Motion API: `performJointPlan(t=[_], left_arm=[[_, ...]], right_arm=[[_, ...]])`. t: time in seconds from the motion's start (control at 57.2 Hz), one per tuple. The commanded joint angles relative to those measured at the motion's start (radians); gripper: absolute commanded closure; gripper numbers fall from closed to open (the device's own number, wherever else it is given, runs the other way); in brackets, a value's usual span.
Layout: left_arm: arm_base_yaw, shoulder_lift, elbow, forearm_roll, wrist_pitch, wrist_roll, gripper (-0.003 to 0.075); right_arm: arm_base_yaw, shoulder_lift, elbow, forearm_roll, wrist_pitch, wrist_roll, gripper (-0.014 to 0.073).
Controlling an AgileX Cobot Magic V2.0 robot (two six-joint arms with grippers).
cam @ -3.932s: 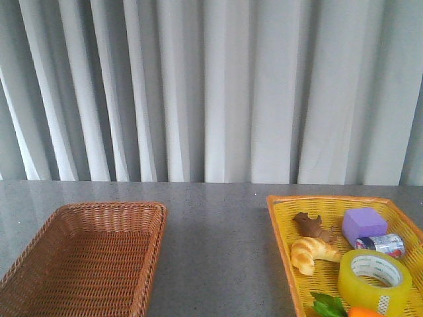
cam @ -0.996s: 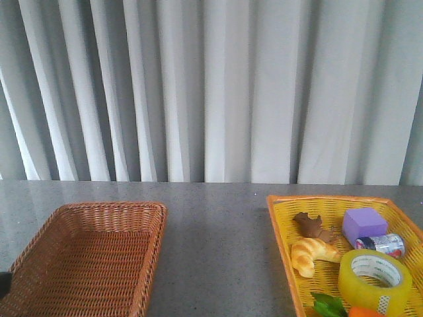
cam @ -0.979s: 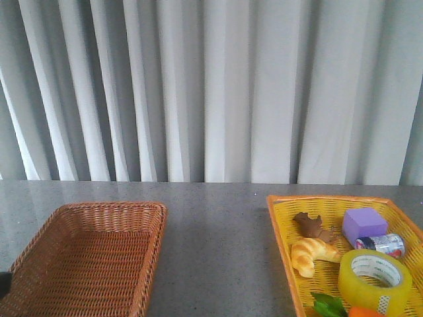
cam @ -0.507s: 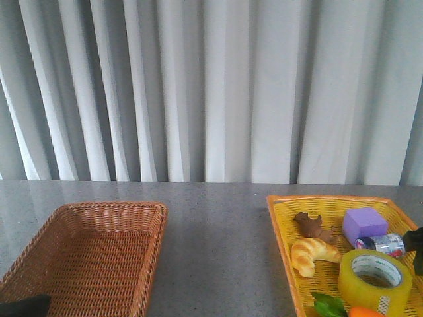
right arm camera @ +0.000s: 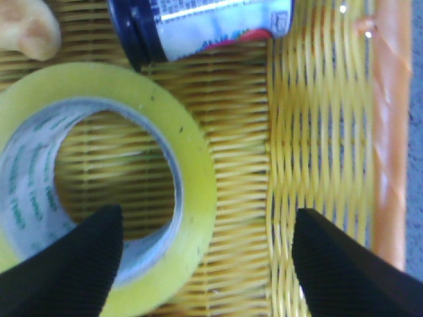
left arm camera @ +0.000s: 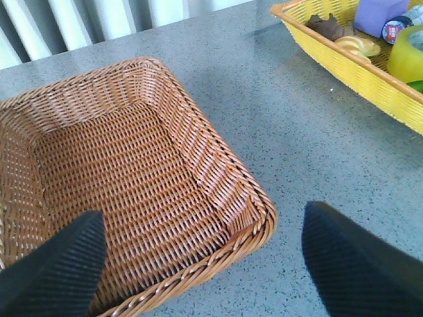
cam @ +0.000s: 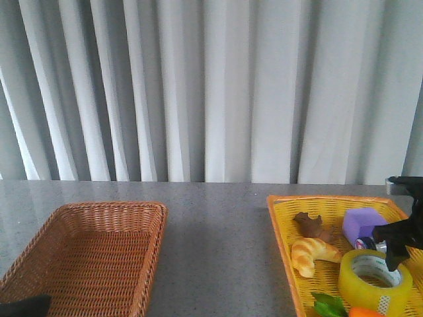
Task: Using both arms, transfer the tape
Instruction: 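Lower the right gripper over the yellow tape roll and grasp its rim, then lift the tape roll with the right gripper and set it on the table between baskets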
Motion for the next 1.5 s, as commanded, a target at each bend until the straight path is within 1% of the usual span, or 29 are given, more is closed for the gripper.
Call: performJointPlan(t=[0.0, 0.245, 0.35, 0.524, 0.594, 0.839, 1.049, 1.153, 1.241, 1.328, 1.398, 1.485], left_arm=[[-0.004, -0.002, -0.034, -0.016, -0.064, 0.0, 0.0144], [-0.004, -0.002, -0.034, -0.016, -0.064, 0.0, 0.0144], [-0.004, -0.002, -0.034, -0.016, -0.064, 0.0, 0.0144], [-0.004, -0.002, -0.034, -0.016, -0.064, 0.0, 0.0144], [-0.004, -0.002, -0.034, -0.016, -0.064, 0.0, 0.0144], [-0.004, -0.002, -0.034, -0.016, -0.064, 0.0, 0.0144], [-0.004, -0.002, -0.034, -0.016, -0.064, 0.0, 0.0144], [-0.004, -0.002, -0.034, -0.015, -0.064, 0.0, 0.0144], [-0.004, -0.002, -0.034, -0.015, -0.064, 0.0, 0.0144], [-0.004, -0.002, -0.034, -0.015, -0.064, 0.0, 0.0144], [-0.004, -0.002, -0.034, -0.015, -0.064, 0.0, 0.0144], [-0.004, -0.002, -0.034, -0.015, -0.064, 0.0, 0.0144]], right_arm=[[-0.004, 0.0, -0.073, -0.01, 0.003, -0.015, 0.0109], [-0.004, 0.071, -0.113, -0.001, 0.028, -0.026, 0.0208], [-0.004, 0.074, -0.113, 0.002, 0.037, -0.031, 0.0277], [-0.004, 0.074, -0.113, 0.002, 0.053, -0.034, 0.0428], [-0.004, 0.074, -0.113, 0.002, 0.054, -0.037, 0.0457], [-0.004, 0.057, -0.113, 0.004, 0.07, -0.051, 0.0459], [-0.004, -0.05, -0.113, 0.037, 0.07, -0.086, 0.0459], [-0.004, -0.113, -0.113, 0.077, 0.062, -0.088, 0.0459], [0.0, -0.159, -0.113, 0.16, 0.049, -0.129, 0.0458], [0.036, -0.188, -0.116, 0.224, 0.028, -0.172, 0.0456], [0.088, -0.191, -0.138, 0.228, 0.018, -0.176, 0.0454], [0.178, -0.177, -0.175, 0.219, 0.005, -0.176, 0.0451]])
